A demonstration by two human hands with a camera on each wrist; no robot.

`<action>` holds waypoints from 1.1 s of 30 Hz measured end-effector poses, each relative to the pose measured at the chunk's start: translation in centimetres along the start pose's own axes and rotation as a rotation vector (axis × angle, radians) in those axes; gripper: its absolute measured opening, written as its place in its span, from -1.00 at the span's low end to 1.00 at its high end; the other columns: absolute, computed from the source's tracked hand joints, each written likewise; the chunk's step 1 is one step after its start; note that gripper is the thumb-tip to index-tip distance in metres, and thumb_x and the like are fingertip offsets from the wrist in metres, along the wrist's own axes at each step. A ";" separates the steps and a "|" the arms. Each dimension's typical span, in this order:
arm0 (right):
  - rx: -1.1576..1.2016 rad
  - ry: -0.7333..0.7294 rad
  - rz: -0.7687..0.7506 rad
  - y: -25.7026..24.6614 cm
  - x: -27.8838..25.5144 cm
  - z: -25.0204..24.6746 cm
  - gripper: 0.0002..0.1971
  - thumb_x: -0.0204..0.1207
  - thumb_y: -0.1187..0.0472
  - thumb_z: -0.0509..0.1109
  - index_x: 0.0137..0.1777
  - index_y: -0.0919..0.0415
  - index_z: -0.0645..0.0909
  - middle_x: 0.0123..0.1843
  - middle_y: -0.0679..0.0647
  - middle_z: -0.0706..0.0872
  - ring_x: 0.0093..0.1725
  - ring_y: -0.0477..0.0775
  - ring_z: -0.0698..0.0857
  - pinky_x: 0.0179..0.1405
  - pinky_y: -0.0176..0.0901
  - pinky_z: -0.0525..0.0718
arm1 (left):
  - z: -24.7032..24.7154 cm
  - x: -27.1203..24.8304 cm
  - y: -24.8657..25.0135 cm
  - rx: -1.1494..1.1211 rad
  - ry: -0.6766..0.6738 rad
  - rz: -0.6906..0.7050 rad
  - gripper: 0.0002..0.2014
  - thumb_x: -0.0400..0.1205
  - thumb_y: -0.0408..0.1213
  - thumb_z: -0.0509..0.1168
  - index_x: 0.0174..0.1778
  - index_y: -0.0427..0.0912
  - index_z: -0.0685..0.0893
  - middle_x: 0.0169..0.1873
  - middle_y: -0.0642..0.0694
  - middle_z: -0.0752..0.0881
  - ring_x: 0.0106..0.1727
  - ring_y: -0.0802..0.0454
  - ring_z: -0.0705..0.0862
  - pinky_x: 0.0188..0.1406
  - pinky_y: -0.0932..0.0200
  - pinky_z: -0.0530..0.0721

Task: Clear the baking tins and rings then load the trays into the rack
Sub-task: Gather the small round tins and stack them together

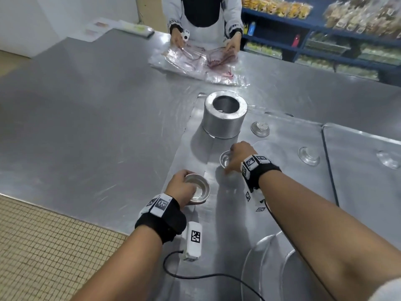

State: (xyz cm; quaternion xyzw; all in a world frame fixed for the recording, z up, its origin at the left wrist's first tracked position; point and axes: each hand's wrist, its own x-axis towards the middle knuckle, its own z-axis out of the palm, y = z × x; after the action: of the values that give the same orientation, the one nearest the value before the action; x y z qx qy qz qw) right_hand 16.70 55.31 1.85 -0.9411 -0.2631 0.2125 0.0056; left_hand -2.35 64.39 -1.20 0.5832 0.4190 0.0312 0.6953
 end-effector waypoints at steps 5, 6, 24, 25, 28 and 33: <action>0.084 0.028 -0.126 -1.2 -3.8 -1.7 -0.26 0.02 -0.05 0.77 0.22 0.22 0.69 0.16 0.14 0.67 0.13 0.15 0.67 0.12 -0.03 0.72 | 0.3 -0.1 0.4 -0.056 0.008 -0.071 -0.68 0.43 -0.63 0.19 -0.17 -0.14 0.71 -0.21 -0.25 0.68 -0.23 -0.25 0.66 -0.22 -0.42 0.80; 0.103 0.036 -0.157 -1.5 -4.6 -2.0 -0.25 0.03 -0.04 0.77 0.24 0.23 0.68 0.17 0.14 0.68 0.14 0.14 0.67 0.13 -0.01 0.72 | 0.4 0.0 0.5 -0.055 0.009 -0.073 -0.77 0.40 -0.52 0.30 -0.19 -0.12 0.73 -0.24 -0.22 0.69 -0.25 -0.21 0.64 -0.23 -0.42 0.80; 0.101 0.025 -0.374 -1.2 -10.7 -1.9 -0.21 0.18 -0.08 0.69 0.42 0.18 0.58 0.23 0.08 0.60 0.18 0.08 0.65 0.11 -0.18 0.64 | 4.5 -2.0 2.7 -0.116 -0.137 0.003 -0.77 0.55 -0.63 0.35 0.06 -0.30 0.64 -0.01 -0.41 0.72 -0.07 -0.35 0.74 -0.10 -0.43 0.79; 0.094 0.019 -0.374 -1.0 -10.7 -1.9 -0.20 0.16 -0.09 0.70 0.41 0.17 0.60 0.22 0.08 0.61 0.16 0.08 0.66 0.11 -0.16 0.66 | 4.9 -1.9 2.7 -0.104 -0.131 0.009 -0.76 0.54 -0.66 0.32 0.01 -0.28 0.65 -0.04 -0.40 0.73 -0.08 -0.33 0.73 -0.05 -0.52 0.74; 0.064 -0.004 -0.380 -0.4 -10.3 -2.1 -0.24 0.09 -0.12 0.75 0.28 0.20 0.67 0.13 0.09 0.68 0.08 0.10 0.70 0.11 -0.05 0.72 | 6.0 -1.3 2.5 -0.083 -0.110 0.033 -0.70 0.50 -0.69 0.26 -0.01 -0.24 0.68 -0.06 -0.41 0.75 -0.08 -0.38 0.75 -0.10 -0.54 0.74; 0.029 -0.101 -0.351 2.4 -8.1 -3.6 -0.14 0.04 0.06 0.82 0.39 0.21 0.62 0.25 0.08 0.73 0.24 0.09 0.71 0.22 -0.08 0.70 | 7.2 0.4 2.2 -0.029 -0.069 0.055 -0.67 0.30 -0.60 0.31 -0.06 -0.23 0.71 -0.15 -0.44 0.76 -0.10 -0.46 0.78 -0.17 -0.44 0.79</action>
State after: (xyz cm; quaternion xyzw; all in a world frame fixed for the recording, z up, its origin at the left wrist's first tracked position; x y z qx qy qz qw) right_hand 13.06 49.58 8.09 -0.8686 -0.4203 0.2588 0.0430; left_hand 3.39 59.63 0.18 0.5852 0.3781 0.0363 0.7164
